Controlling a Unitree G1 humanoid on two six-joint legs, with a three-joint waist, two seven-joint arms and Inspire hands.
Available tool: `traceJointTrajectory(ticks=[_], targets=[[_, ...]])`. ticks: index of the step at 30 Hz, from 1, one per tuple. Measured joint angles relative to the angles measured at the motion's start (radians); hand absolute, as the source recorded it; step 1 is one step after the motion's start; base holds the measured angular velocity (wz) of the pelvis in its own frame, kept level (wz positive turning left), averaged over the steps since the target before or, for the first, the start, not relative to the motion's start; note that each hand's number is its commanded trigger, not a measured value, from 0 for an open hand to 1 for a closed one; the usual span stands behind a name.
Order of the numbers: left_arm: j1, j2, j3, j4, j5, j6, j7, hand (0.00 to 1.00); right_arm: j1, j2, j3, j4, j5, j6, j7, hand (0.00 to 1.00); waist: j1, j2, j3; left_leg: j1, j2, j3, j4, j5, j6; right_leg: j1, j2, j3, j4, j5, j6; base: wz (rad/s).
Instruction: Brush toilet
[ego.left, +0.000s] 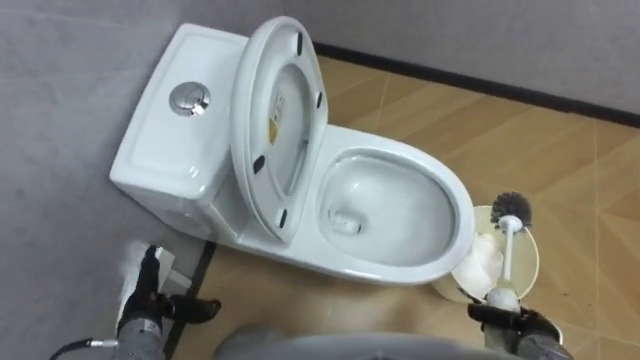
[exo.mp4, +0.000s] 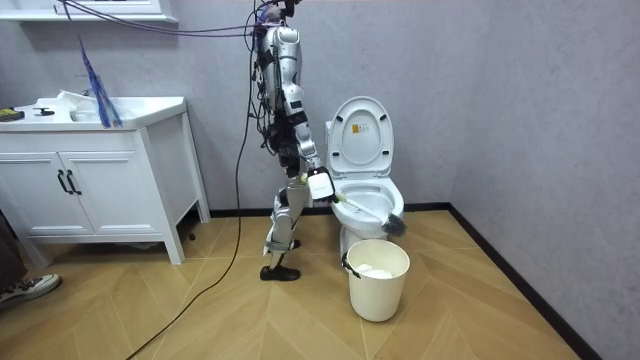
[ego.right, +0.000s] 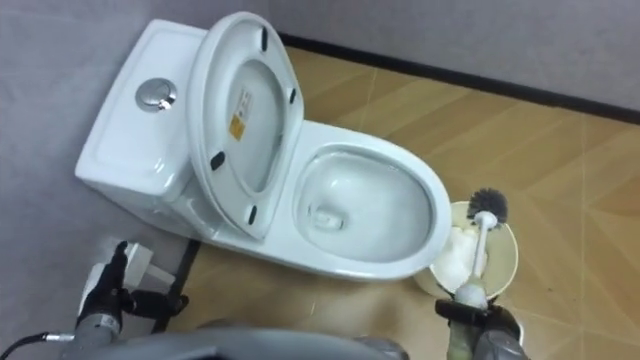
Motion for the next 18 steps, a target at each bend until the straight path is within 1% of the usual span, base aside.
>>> traceJointTrajectory(ticks=[1, 2, 3, 4, 5, 6, 7, 9, 10, 11, 12, 13, 14, 15, 16, 17, 18], targets=[[0.012, -0.003, 0.012, -0.014, 0.005, -0.001, 0.003, 0.00, 0.000, 0.000, -0.001, -0.010, -0.009, -0.001, -0.001, 1.00, 0.001, -0.005, 0.0027, 0.000, 0.000, -0.003, -0.001, 0.000, 0.000, 0.001, 0.000, -0.005, 0.000, 0.000, 0.000, 0.10], [0.030, -0.006, 0.034, -0.028, 0.021, -0.011, 0.018, 0.00, 0.000, 0.000, -0.007, -0.022, -0.025, -0.009, -0.002, 1.00, 0.008, -0.005, 0.0005, 0.000, 0.000, -0.005, -0.001, 0.001, -0.001, 0.002, 0.001, -0.005, 0.000, 0.000, 0.000, 0.06], [0.046, -0.017, 0.067, -0.064, 0.040, -0.016, 0.032, 0.00, -0.001, 0.002, -0.025, -0.033, -0.041, -0.013, -0.002, 1.00, 0.027, -0.005, -0.0013, 0.000, 0.000, -0.011, 0.001, 0.001, -0.002, 0.004, 0.001, -0.006, 0.000, 0.000, 0.000, 0.05], [0.054, -0.024, 0.084, -0.086, 0.050, -0.020, 0.042, 0.00, -0.001, 0.002, -0.033, -0.033, -0.042, -0.019, -0.003, 1.00, 0.032, -0.009, -0.0007, -0.001, -0.001, -0.018, 0.002, 0.001, -0.002, 0.006, 0.002, -0.009, 0.000, 0.000, 0.000, 0.20], [0.066, -0.027, 0.105, -0.128, 0.073, -0.028, 0.065, 0.00, -0.001, 0.004, -0.042, -0.032, -0.043, -0.032, -0.010, 1.00, 0.037, -0.015, -0.0018, -0.002, -0.004, -0.028, 0.004, 0.002, -0.003, 0.012, 0.001, -0.020, 0.000, 0.000, 0.000, 0.31], [0.075, -0.029, 0.122, -0.180, 0.111, -0.033, 0.078, 0.00, -0.001, 0.005, -0.049, -0.035, -0.043, -0.039, -0.016, 1.00, 0.053, -0.023, -0.0045, -0.002, -0.006, -0.036, 0.005, 0.002, -0.003, 0.014, 0.001, -0.028, -0.001, 0.000, 0.000, 0.29], [0.083, -0.030, 0.128, -0.219, 0.132, -0.033, 0.083, 0.00, -0.001, 0.005, -0.051, -0.039, -0.044, -0.041, -0.016, 1.00, 0.061, -0.027, -0.0053, -0.004, -0.007, -0.040, 0.007, 0.002, -0.003, 0.015, 0.001, -0.029, -0.001, 0.000, 0.000, 0.24], [0.109, -0.030, 0.125, -0.426, 0.197, -0.038, 0.090, 0.00, -0.003, 0.004, -0.062, -0.048, -0.079, -0.069, -0.017, 1.00, 0.078, -0.035, -0.0065, -0.026, -0.014, -0.073, 0.026, 0.003, -0.003, 0.015, 0.001, -0.051, -0.001, 0.000, 0.000, 0.40], [0.109, -0.030, 0.122, -0.474, 0.215, -0.040, 0.090, 0.00, -0.006, 0.004, -0.067, -0.052, -0.091, -0.075, -0.017, 1.00, 0.080, -0.039, -0.0079, -0.031, -0.015, -0.078, 0.029, 0.004, -0.001, 0.015, 0.001, -0.054, -0.001, 0.000, 0.000, 0.40], [0.107, -0.029, 0.118, -0.556, 0.242, -0.053, 0.095, 0.00, -0.017, 0.004, -0.069, -0.061, -0.115, -0.082, -0.017, 1.00, 0.084, -0.038, -0.0075, -0.036, -0.014, -0.083, 0.032, 0.006, -0.001, 0.015, 0.000, -0.057, -0.001, 0.000, 0.000, 0.16], [0.107, -0.029, 0.114, -0.621, 0.266, -0.067, 0.108, 0.00, -0.028, 0.004, -0.069, -0.082, -0.134, -0.089, -0.017, 1.00, 0.088, -0.032, -0.0054, -0.035, -0.016, -0.086, 0.032, 0.006, 0.000, 0.017, -0.001, -0.059, -0.001, 0.000, 0.001, 0.06], [0.107, -0.029, 0.114, -0.650, 0.282, -0.073, 0.112, 0.00, -0.030, 0.004, -0.068, -0.090, -0.151, -0.100, -0.017, 1.00, 0.089, -0.029, -0.0058, -0.035, -0.018, -0.086, 0.031, 0.006, 0.000, 0.018, -0.001, -0.060, -0.001, 0.000, 0.001, 0.00], [0.106, -0.028, 0.114, -0.700, 0.321, -0.094, 0.127, 0.00, -0.030, 0.004, -0.069, -0.101, -0.188, -0.124, -0.020, 1.00, 0.089, -0.024, -0.0062, -0.035, -0.022, -0.089, 0.031, 0.006, 0.000, 0.018, -0.001, -0.061, -0.001, 0.000, 0.001, 0.04], [0.104, -0.024, 0.111, -0.740, 0.370, -0.113, 0.149, 0.00, -0.031, 0.004, -0.069, -0.110, -0.228, -0.134, -0.024, 1.00, 0.084, -0.021, -0.0071, -0.035, -0.025, -0.095, 0.030, 0.009, -0.001, 0.018, -0.002, -0.063, -0.001, 0.000, 0.001, 0.08], [0.103, -0.020, 0.111, -0.751, 0.397, -0.126, 0.157, 0.00, -0.032, 0.004, -0.068, -0.114, -0.245, -0.136, -0.024, 1.00, 0.085, -0.020, -0.0077, -0.035, -0.026, -0.099, 0.030, 0.011, -0.001, 0.018, -0.002, -0.064, -0.001, 0.000, 0.001, 0.10], [0.096, -0.009, 0.110, -0.761, 0.453, -0.144, 0.174, 0.00, -0.034, 0.002, -0.068, -0.114, -0.280, -0.141, -0.023, 1.00, 0.082, -0.017, -0.0081, -0.036, -0.026, -0.099, 0.030, 0.012, -0.001, 0.017, -0.002, -0.063, 0.000, 0.000, 0.001, 0.06], [0.085, 0.001, 0.106, -0.775, 0.497, -0.145, 0.188, 0.00, -0.036, 0.001, -0.067, -0.114, -0.315, -0.143, -0.023, 1.00, 0.082, -0.015, -0.0074, -0.039, -0.026, -0.098, 0.032, 0.012, -0.001, 0.015, -0.002, -0.059, -0.001, 0.000, 0.001, 0.04]])
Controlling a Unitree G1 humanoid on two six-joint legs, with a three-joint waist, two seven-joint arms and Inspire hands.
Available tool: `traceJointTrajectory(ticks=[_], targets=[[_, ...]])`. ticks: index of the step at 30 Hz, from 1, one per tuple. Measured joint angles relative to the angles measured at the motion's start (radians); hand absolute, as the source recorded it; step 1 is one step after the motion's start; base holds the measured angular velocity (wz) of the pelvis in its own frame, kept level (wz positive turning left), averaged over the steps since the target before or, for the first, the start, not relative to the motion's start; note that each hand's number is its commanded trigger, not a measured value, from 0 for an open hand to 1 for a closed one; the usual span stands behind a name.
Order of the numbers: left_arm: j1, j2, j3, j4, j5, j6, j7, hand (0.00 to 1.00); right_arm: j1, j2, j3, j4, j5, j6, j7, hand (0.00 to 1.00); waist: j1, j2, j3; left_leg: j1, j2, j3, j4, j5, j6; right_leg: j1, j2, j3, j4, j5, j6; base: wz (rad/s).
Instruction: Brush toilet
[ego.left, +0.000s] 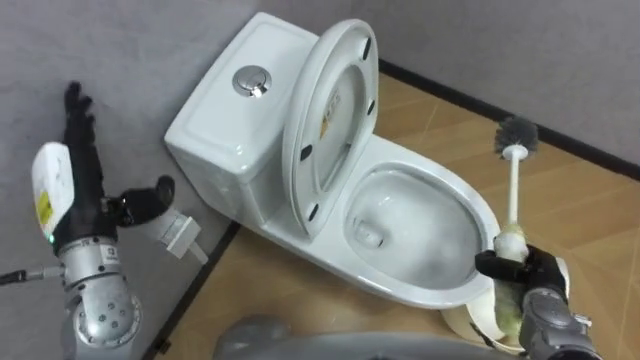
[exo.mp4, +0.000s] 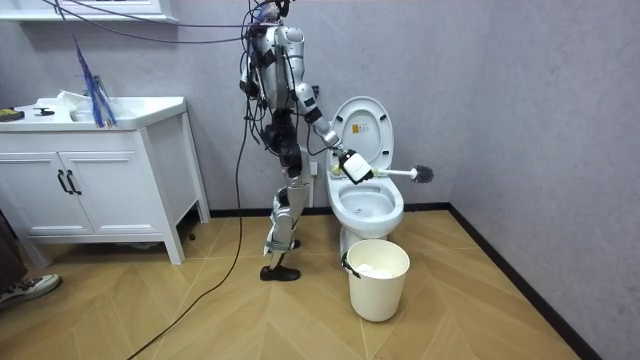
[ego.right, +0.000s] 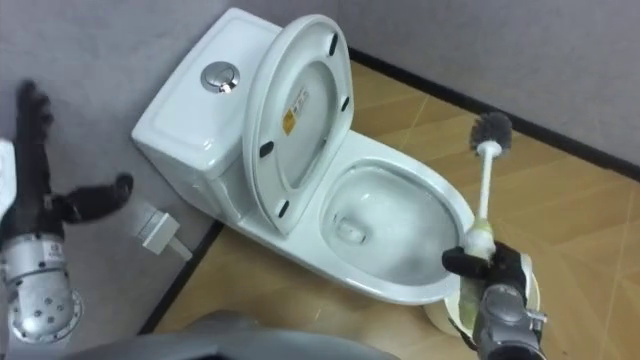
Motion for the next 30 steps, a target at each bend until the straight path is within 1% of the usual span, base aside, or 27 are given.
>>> traceJointTrajectory(ticks=[2, 3, 4, 5, 6, 8, 11, 13, 14, 16, 17, 18, 20, 22, 24, 25, 27, 28, 30], targets=[[-0.015, 0.010, -0.004, -0.027, 0.053, -0.001, 0.019, 0.00, 0.000, 0.000, 0.006, -0.001, -0.043, 0.000, 0.000, 1.00, 0.000, 0.002, -0.0008, -0.005, 0.000, -0.002, 0.003, 0.000, 0.000, -0.004, 0.000, 0.000, 0.000, 0.000, 0.000, 0.00], [-0.030, 0.017, -0.009, -0.051, 0.087, -0.001, 0.035, 0.00, 0.000, 0.000, 0.010, -0.005, -0.065, 0.000, 0.001, 1.00, -0.002, 0.004, -0.0013, -0.007, 0.000, -0.004, 0.005, 0.000, 0.000, -0.004, 0.000, -0.001, 0.000, 0.000, 0.000, 0.00], [-0.052, 0.027, -0.021, -0.069, 0.105, -0.005, 0.054, 0.00, 0.000, -0.001, 0.012, -0.010, -0.089, 0.000, 0.006, 1.00, -0.002, 0.007, 0.0003, -0.007, -0.002, -0.002, 0.005, 0.000, 0.000, -0.004, -0.001, 0.000, 0.000, 0.000, 0.000, 0.00], [-0.066, 0.031, -0.024, -0.070, 0.117, -0.010, 0.061, 0.00, -0.001, -0.003, 0.018, -0.010, -0.098, 0.000, 0.009, 1.00, -0.002, 0.009, 0.0002, -0.006, -0.002, -0.001, 0.005, 0.000, 0.000, -0.003, -0.001, 0.001, 0.000, 0.000, 0.000, 0.00], [-0.093, 0.042, -0.030, -0.070, 0.138, -0.019, 0.073, 0.00, -0.002, -0.004, 0.023, -0.013, -0.125, -0.001, 0.015, 1.00, -0.002, 0.013, -0.0001, -0.002, -0.003, 0.000, 0.004, 0.001, 0.001, -0.002, -0.003, 0.004, 0.000, 0.000, 0.000, -0.05], [-0.120, 0.051, -0.040, -0.066, 0.156, -0.026, 0.084, 0.00, -0.004, -0.006, 0.041, -0.013, -0.161, -0.006, 0.026, 1.00, -0.003, 0.017, -0.0010, 0.009, -0.002, 0.003, -0.005, 0.002, 0.003, 0.002, -0.005, 0.007, 0.000, 0.000, 0.000, -0.10], [-0.130, 0.051, -0.077, -0.044, 0.158, -0.026, 0.090, 0.00, -0.003, -0.007, 0.069, -0.013, -0.208, -0.010, 0.062, 1.00, -0.009, 0.018, -0.0015, 0.026, -0.004, 0.009, -0.025, 0.011, 0.006, 0.007, -0.010, 0.019, 0.000, 0.000, 0.000, -0.09], [-0.130, 0.053, -0.105, -0.023, 0.174, -0.020, 0.086, 0.00, -0.003, -0.006, 0.073, -0.012, -0.251, -0.009, 0.078, 1.00, -0.014, 0.019, 0.0024, 0.032, -0.003, 0.018, -0.030, 0.012, 0.006, 0.007, -0.010, 0.033, -0.001, 0.000, 0.000, -0.11], [-0.129, 0.054, -0.122, -0.006, 0.183, -0.012, 0.077, 0.00, -0.003, -0.007, 0.076, -0.011, -0.278, -0.009, 0.089, 1.00, -0.020, 0.020, 0.0042, 0.031, -0.002, 0.020, -0.030, 0.012, 0.006, 0.005, -0.010, 0.034, -0.001, 0.000, 0.000, -0.03], [-0.125, 0.070, -0.163, 0.046, 0.198, 0.008, 0.051, 0.00, 0.002, -0.007, 0.079, -0.010, -0.321, -0.009, 0.102, 1.00, -0.037, 0.021, 0.0048, 0.031, -0.002, 0.022, -0.039, 0.013, 0.007, 0.001, -0.012, 0.036, -0.001, 0.000, 0.000, -0.03], [-0.124, 0.075, -0.175, 0.055, 0.198, 0.013, 0.043, 0.00, 0.005, -0.007, 0.079, -0.010, -0.331, -0.009, 0.103, 1.00, -0.039, 0.021, 0.0048, 0.032, -0.002, 0.024, -0.043, 0.014, 0.008, -0.001, -0.013, 0.040, -0.001, 0.000, 0.001, -0.12], [-0.121, 0.081, -0.194, 0.082, 0.198, 0.019, 0.025, 0.00, 0.015, -0.008, 0.079, -0.011, -0.353, -0.008, 0.104, 1.00, -0.040, 0.019, 0.0053, 0.036, -0.001, 0.030, -0.052, 0.018, 0.008, -0.004, -0.014, 0.054, -0.001, 0.000, 0.001, -0.12], [-0.120, 0.087, -0.223, 0.126, 0.199, 0.029, 0.002, 0.00, 0.038, -0.008, 0.084, -0.011, -0.360, -0.006, 0.104, 1.00, -0.043, 0.016, 0.0044, 0.039, -0.001, 0.038, -0.053, 0.018, 0.008, -0.005, -0.015, 0.057, 0.000, 0.000, 0.001, -0.12], [-0.120, 0.087, -0.244, 0.166, 0.211, 0.044, -0.025, 0.00, 0.058, -0.008, 0.092, -0.010, -0.369, 0.003, 0.105, 1.00, -0.049, 0.012, 0.0041, 0.039, 0.002, 0.045, -0.053, 0.018, 0.008, -0.006, -0.016, 0.057, -0.001, 0.000, 0.001, -0.08], [-0.119, 0.088, -0.266, 0.207, 0.220, 0.070, -0.067, 0.00, 0.067, -0.008, 0.097, -0.009, -0.439, 0.014, 0.108, 1.00, -0.061, 0.008, 0.0029, 0.035, 0.007, 0.056, -0.054, 0.018, 0.008, -0.015, -0.015, 0.057, 0.000, 0.000, 0.001, -0.16], [-0.119, 0.088, -0.270, 0.217, 0.221, 0.073, -0.077, 0.00, 0.068, -0.008, 0.097, -0.009, -0.459, 0.018, 0.110, 1.00, -0.064, 0.008, 0.0027, 0.035, 0.007, 0.056, -0.054, 0.018, 0.008, -0.016, -0.015, 0.057, 0.000, 0.000, 0.001, -0.10], [-0.117, 0.089, -0.283, 0.241, 0.221, 0.091, -0.108, 0.00, 0.073, -0.009, 0.097, -0.010, -0.516, 0.029, 0.117, 1.00, -0.081, 0.008, 0.0011, 0.034, 0.010, 0.069, -0.056, 0.018, 0.008, -0.019, -0.014, 0.060, 0.000, 0.000, 0.001, -0.05], [-0.115, 0.090, -0.284, 0.244, 0.221, 0.092, -0.112, 0.00, 0.074, -0.009, 0.097, -0.010, -0.526, 0.031, 0.119, 1.00, -0.083, 0.009, 0.0001, 0.034, 0.011, 0.072, -0.057, 0.018, 0.008, -0.020, -0.014, 0.062, 0.000, 0.000, 0.001, -0.16], [-0.111, 0.093, -0.300, 0.259, 0.211, 0.108, -0.127, 0.00, 0.076, -0.016, 0.107, -0.010, -0.571, 0.051, 0.122, 1.00, -0.087, 0.010, -0.0059, 0.035, 0.013, 0.084, -0.063, 0.018, 0.008, -0.029, -0.013, 0.075, 0.001, 0.000, 0.001, -0.18]])
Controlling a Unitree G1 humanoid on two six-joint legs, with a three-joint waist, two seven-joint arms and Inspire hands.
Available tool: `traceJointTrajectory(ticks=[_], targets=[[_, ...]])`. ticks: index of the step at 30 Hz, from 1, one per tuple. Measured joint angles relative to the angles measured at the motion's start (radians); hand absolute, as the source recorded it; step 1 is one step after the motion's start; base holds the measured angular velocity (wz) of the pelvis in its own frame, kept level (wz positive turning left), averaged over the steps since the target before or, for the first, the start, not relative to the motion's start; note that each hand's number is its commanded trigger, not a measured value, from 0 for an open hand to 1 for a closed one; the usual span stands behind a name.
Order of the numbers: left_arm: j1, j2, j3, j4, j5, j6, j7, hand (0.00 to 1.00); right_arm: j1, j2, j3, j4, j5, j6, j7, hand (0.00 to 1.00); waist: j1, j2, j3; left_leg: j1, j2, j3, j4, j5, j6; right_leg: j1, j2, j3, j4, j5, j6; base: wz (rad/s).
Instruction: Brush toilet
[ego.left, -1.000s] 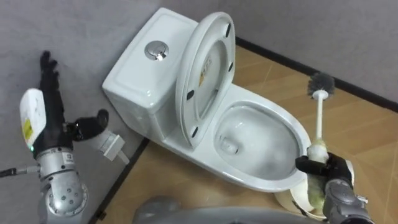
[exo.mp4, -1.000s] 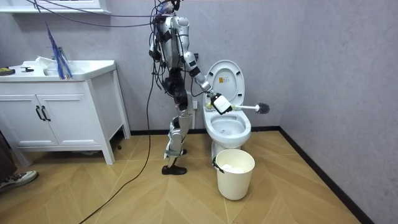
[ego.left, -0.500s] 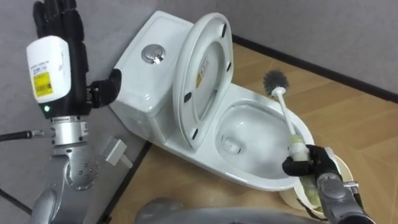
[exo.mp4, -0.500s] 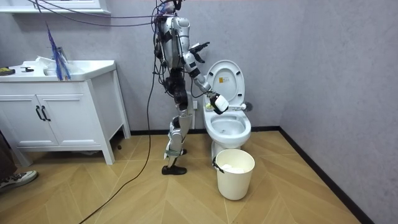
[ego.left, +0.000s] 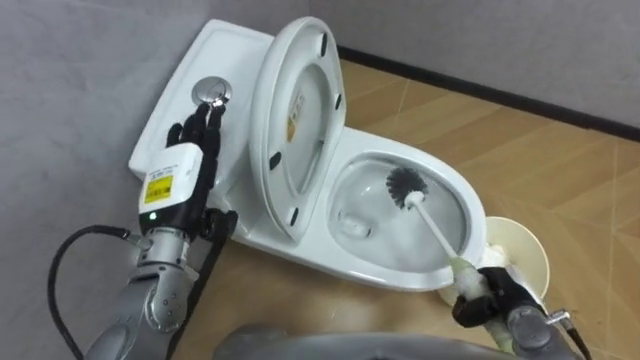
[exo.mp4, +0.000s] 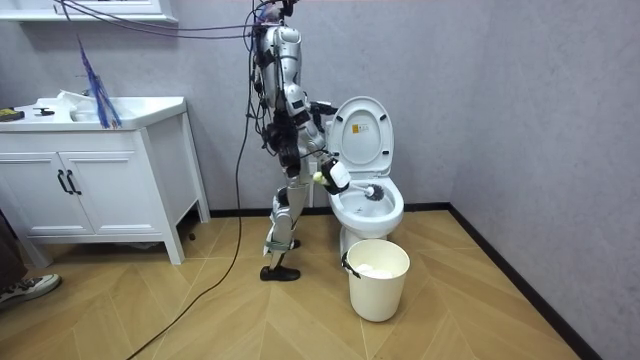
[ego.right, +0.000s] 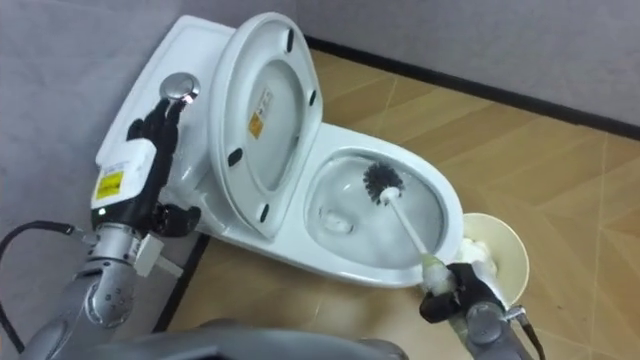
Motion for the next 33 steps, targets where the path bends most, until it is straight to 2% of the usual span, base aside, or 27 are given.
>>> traceJointTrajectory(ticks=[5, 10, 16, 19, 22, 24, 25, 27, 28, 29, 30, 33], targets=[[-0.001, 0.002, -0.004, 0.054, 0.000, 0.005, -0.034, 0.00, 0.002, -0.029, 0.036, -0.001, -0.141, 0.011, -0.002, 1.00, 0.000, -0.005, -0.0031, 0.001, 0.000, 0.014, 0.000, 0.000, 0.000, -0.006, 0.001, 0.016, 0.002, 0.000, 0.000, -0.10], [-0.010, 0.003, -0.005, 0.113, -0.001, 0.003, -0.043, 0.00, 0.007, -0.048, 0.050, 0.002, -0.272, 0.020, -0.036, 1.00, 0.004, -0.017, 0.0044, 0.000, 0.001, 0.021, -0.001, 0.000, 0.000, -0.011, 0.002, 0.027, 0.006, 0.000, 0.000, -0.05], [-0.047, 0.003, -0.002, 0.157, 0.002, -0.019, -0.033, 0.00, 0.006, -0.057, 0.052, -0.001, -0.441, 0.042, -0.082, 1.00, 0.032, -0.018, 0.0039, -0.018, 0.005, 0.023, -0.002, 0.004, -0.001, -0.042, 0.003, 0.032, 0.022, 0.002, -0.003, -0.04], [-0.061, 0.003, -0.002, 0.156, 0.004, -0.022, -0.033, 0.00, 0.001, -0.071, 0.088, -0.004, -0.489, 0.050, -0.096, 1.00, 0.045, -0.025, 0.0029, -0.037, 0.005, 0.024, 0.000, 0.008, -0.002, -0.061, 0.003, 0.027, 0.030, 0.002, -0.003, 0.03], [-0.094, 0.004, -0.002, 0.172, 0.004, -0.045, -0.033, 0.00, -0.006, -0.074, 0.091, -0.003, -0.525, 0.051, -0.108, 1.00, 0.065, -0.037, 0.0038, -0.067, 0.005, 0.018, 0.015, 0.013, -0.002, -0.074, 0.003, 0.013, 0.035, 0.004, -0.006, 0.11], [-0.118, 0.009, -0.003, 0.177, 0.003, -0.056, -0.034, 0.00, -0.027, -0.094, 0.132, -0.004, -0.536, 0.050, -0.131, 1.00, 0.089, -0.043, 0.0056, -0.087, 0.008, 0.018, 0.026, 0.013, -0.002, -0.088, 0.003, 0.006, 0.036, 0.007, -0.009, 0.05], [-0.132, 0.018, -0.003, 0.177, 0.003, -0.060, -0.034, 0.00, -0.049, -0.102, 0.152, -0.004, -0.539, 0.051, -0.145, 1.00, 0.095, -0.041, 0.0049, -0.108, 0.011, 0.014, 0.037, 0.013, -0.002, -0.102, 0.006, 0.004, 0.037, 0.008, -0.011, 0.07], [-0.167, 0.038, -0.005, 0.178, 0.001, -0.065, -0.034, 0.00, -0.091, -0.114, 0.182, -0.002, -0.553, 0.052, -0.166, 1.00, 0.100, -0.043, 0.0087, -0.145, 0.016, -0.001, 0.054, 0.015, -0.005, -0.127, 0.011, -0.013, 0.038, 0.016, -0.016, 0.16], [-0.181, 0.044, -0.005, 0.183, 0.001, -0.069, -0.032, 0.00, -0.106, -0.118, 0.190, -0.001, -0.560, 0.051, -0.171, 1.00, 0.101, -0.047, 0.0118, -0.156, 0.016, -0.006, 0.055, 0.017, -0.006, -0.134, 0.013, -0.018, 0.038, 0.019, -0.018, 0.23], [-0.212, 0.056, -0.005, 0.200, 0.000, -0.082, -0.022, 0.00, -0.136, -0.125, 0.208, -0.001, -0.570, 0.051, -0.183, 1.00, 0.109, -0.052, 0.0186, -0.177, 0.017, -0.014, 0.057, 0.026, -0.008, -0.151, 0.016, -0.026, 0.037, 0.026, -0.021, 0.21], [-0.242, 0.068, -0.008, 0.219, -0.001, -0.095, -0.013, 0.00, -0.164, -0.130, 0.215, 0.000, -0.572, 0.051, -0.200, 1.00, 0.113, -0.053, 0.0202, -0.203, 0.018, -0.023, 0.062, 0.032, -0.010, -0.171, 0.020, -0.033, 0.034, 0.033, -0.025, 0.20], [-0.290, 0.073, -0.008, 0.236, -0.001, -0.101, 0.007, 0.00, -0.249, -0.136, 0.228, -0.002, -0.584, 0.047, -0.244, 1.00, 0.122, -0.040, 0.0247, -0.272, 0.025, -0.035, 0.103, 0.032, -0.011, -0.219, 0.029, -0.044, 0.043, 0.040, -0.032, 0.10]])
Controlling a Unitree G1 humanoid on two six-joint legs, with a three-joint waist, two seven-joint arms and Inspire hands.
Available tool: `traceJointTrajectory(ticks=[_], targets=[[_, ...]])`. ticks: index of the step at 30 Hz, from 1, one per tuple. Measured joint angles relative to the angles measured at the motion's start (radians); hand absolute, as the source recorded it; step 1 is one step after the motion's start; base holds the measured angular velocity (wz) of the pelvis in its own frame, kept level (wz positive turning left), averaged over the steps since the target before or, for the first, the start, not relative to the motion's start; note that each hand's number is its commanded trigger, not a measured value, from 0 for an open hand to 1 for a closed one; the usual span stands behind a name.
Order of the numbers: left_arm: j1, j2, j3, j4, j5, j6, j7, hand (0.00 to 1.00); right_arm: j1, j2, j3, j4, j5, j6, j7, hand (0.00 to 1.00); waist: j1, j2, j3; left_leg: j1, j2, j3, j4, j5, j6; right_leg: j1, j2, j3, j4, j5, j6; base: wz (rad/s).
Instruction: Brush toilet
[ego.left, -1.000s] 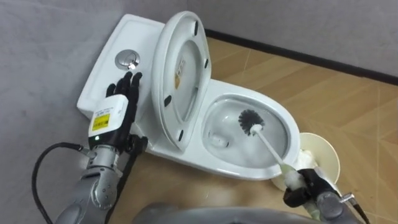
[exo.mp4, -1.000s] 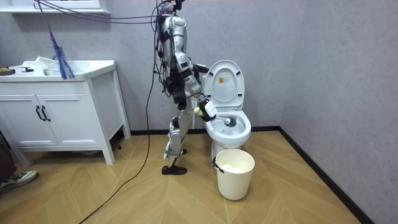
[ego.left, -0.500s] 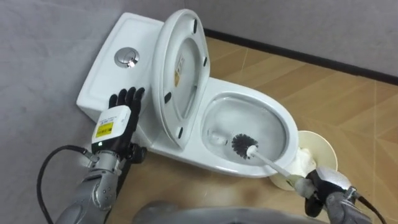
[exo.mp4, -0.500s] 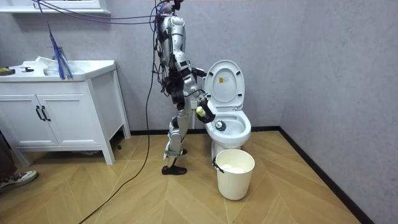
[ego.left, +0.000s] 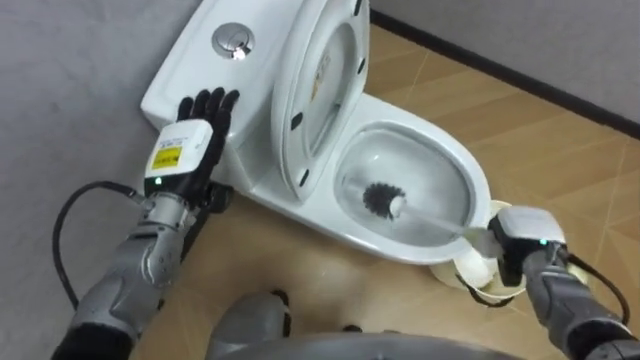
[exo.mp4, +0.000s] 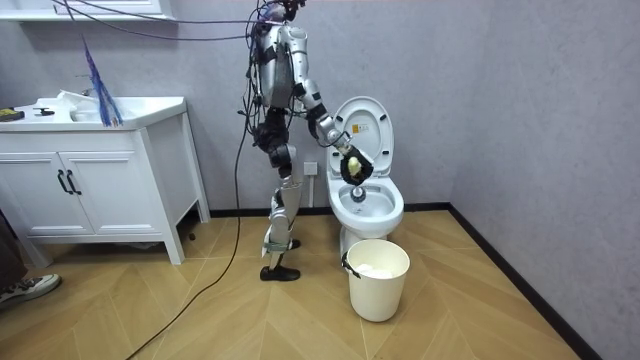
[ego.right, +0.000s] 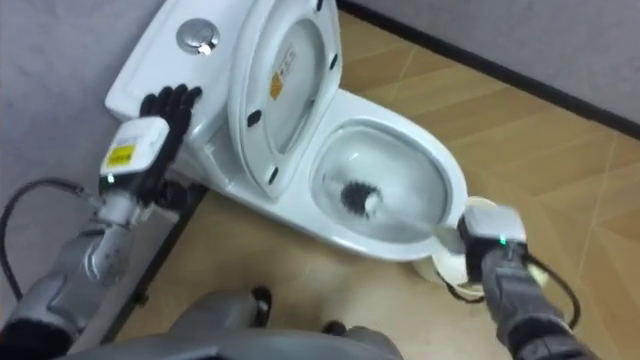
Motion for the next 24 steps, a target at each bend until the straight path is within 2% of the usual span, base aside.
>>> traceJointTrajectory(ticks=[1, 3, 5, 7, 8, 9, 11, 13, 14, 16, 18, 20, 23, 24], targets=[[-0.012, 0.000, 0.000, 0.005, -0.002, -0.004, 0.002, 0.00, -0.018, -0.005, 0.005, 0.001, 0.003, -0.006, -0.010, 1.00, 0.003, 0.004, 0.0025, -0.016, 0.001, -0.003, 0.010, 0.000, 0.000, -0.014, 0.002, -0.001, 0.006, 0.000, 0.000, 0.09], [-0.075, 0.002, -0.012, 0.041, -0.004, -0.022, 0.019, 0.00, -0.082, -0.032, 0.036, 0.002, 0.016, -0.029, -0.042, 1.00, 0.025, 0.021, 0.0137, -0.070, 0.008, -0.014, 0.036, 0.001, -0.001, -0.067, 0.003, -0.005, 0.037, 0.000, -0.001, 0.08], [-0.116, 0.007, -0.014, 0.068, -0.005, -0.040, 0.041, 0.00, -0.125, -0.050, 0.045, 0.003, 0.006, -0.028, -0.048, 1.00, 0.041, 0.024, 0.0154, -0.114, 0.008, -0.018, 0.041, 0.011, 0.000, -0.122, -0.005, -0.006, 0.068, 0.000, -0.002, 0.00], [-0.162, 0.028, -0.031, 0.107, -0.005, -0.066, 0.083, 0.00, -0.154, -0.097, 0.062, 0.004, 0.019, -0.031, -0.055, 1.00, 0.048, 0.027, 0.0193, -0.161, 0.005, -0.015, 0.048, 0.022, 0.005, -0.172, -0.013, -0.009, 0.089, 0.000, -0.002, 0.02], [-0.175, 0.032, -0.036, 0.119, -0.006, -0.072, 0.089, 0.00, -0.161, -0.107, 0.072, 0.007, 0.029, -0.031, -0.058, 1.00, 0.049, 0.032, 0.0237, -0.169, 0.005, -0.015, 0.055, 0.022, 0.005, -0.177, -0.013, -0.013, 0.093, 0.001, -0.003, 0.03], [-0.206, 0.038, -0.045, 0.143, -0.018, -0.081, 0.103, 0.00, -0.183, -0.119, 0.092, 0.025, 0.053, -0.034, -0.067, 1.00, 0.050, 0.038, 0.0320, -0.183, 0.005, -0.014, 0.060, 0.024, 0.007, -0.193, -0.016, -0.014, 0.106, 0.001, -0.003, -0.03], [-0.247, 0.039, -0.056, 0.176, -0.031, -0.085, 0.122, 0.00, -0.222, -0.124, 0.108, 0.052, 0.075, -0.038, -0.068, 1.00, 0.064, 0.039, 0.0368, -0.208, 0.006, 0.002, 0.054, 0.033, 0.011, -0.243, -0.026, 0.000, 0.140, 0.000, -0.004, -0.20], [-0.279, 0.039, -0.070, 0.179, -0.060, -0.083, 0.140, 0.00, -0.250, -0.140, 0.119, 0.063, 0.103, -0.039, -0.073, 1.00, 0.072, 0.042, 0.0412, -0.244, 0.003, 0.007, 0.046, 0.047, 0.014, -0.295, -0.037, 0.003, 0.167, -0.001, -0.005, -0.15], [-0.292, 0.044, -0.074, 0.178, -0.060, -0.082, 0.155, 0.00, -0.267, -0.148, 0.119, 0.078, 0.131, -0.040, -0.077, 1.00, 0.072, 0.044, 0.0426, -0.268, -0.002, 0.007, 0.043, 0.056, 0.015, -0.329, -0.049, 0.006, 0.184, -0.001, -0.005, 0.00], [-0.303, 0.055, -0.081, 0.177, -0.061, -0.083, 0.181, 0.00, -0.299, -0.153, 0.119, 0.097, 0.192, -0.039, -0.077, 1.00, 0.071, 0.043, 0.0450, -0.296, -0.007, 0.015, 0.035, 0.072, 0.017, -0.373, -0.053, 0.014, 0.205, 0.000, -0.006, -0.05], [-0.331, 0.056, -0.106, 0.182, -0.061, -0.062, 0.197, 0.00, -0.348, -0.153, 0.118, 0.144, 0.265, -0.036, -0.078, 1.00, 0.065, 0.051, 0.0504, -0.319, -0.011, 0.019, 0.037, 0.083, 0.020, -0.403, -0.067, 0.016, 0.221, 0.001, -0.008, 0.00], [-0.336, 0.056, -0.106, 0.182, -0.059, -0.054, 0.197, 0.00, -0.363, -0.152, 0.115, 0.161, 0.293, -0.037, -0.078, 1.00, 0.065, 0.052, 0.0515, -0.322, -0.012, 0.023, 0.036, 0.084, 0.021, -0.413, -0.068, 0.023, 0.230, 0.001, -0.008, -0.03], [-0.337, 0.057, -0.108, 0.181, -0.069, -0.028, 0.215, 0.00, -0.378, -0.157, 0.113, 0.162, 0.294, -0.033, -0.078, 1.00, 0.057, 0.054, 0.0531, -0.332, -0.012, 0.033, 0.036, 0.086, 0.023, -0.432, -0.076, 0.023, 0.241, 0.000, -0.009, -0.06], [-0.342, 0.056, -0.114, 0.182, -0.086, -0.019, 0.225, 0.00, -0.382, -0.156, 0.114, 0.159, 0.290, -0.030, -0.078, 1.00, 0.047, 0.059, 0.0560, -0.336, -0.013, 0.033, 0.036, 0.088, 0.023, -0.435, -0.077, 0.022, 0.241, 0.000, -0.009, 0.00]])
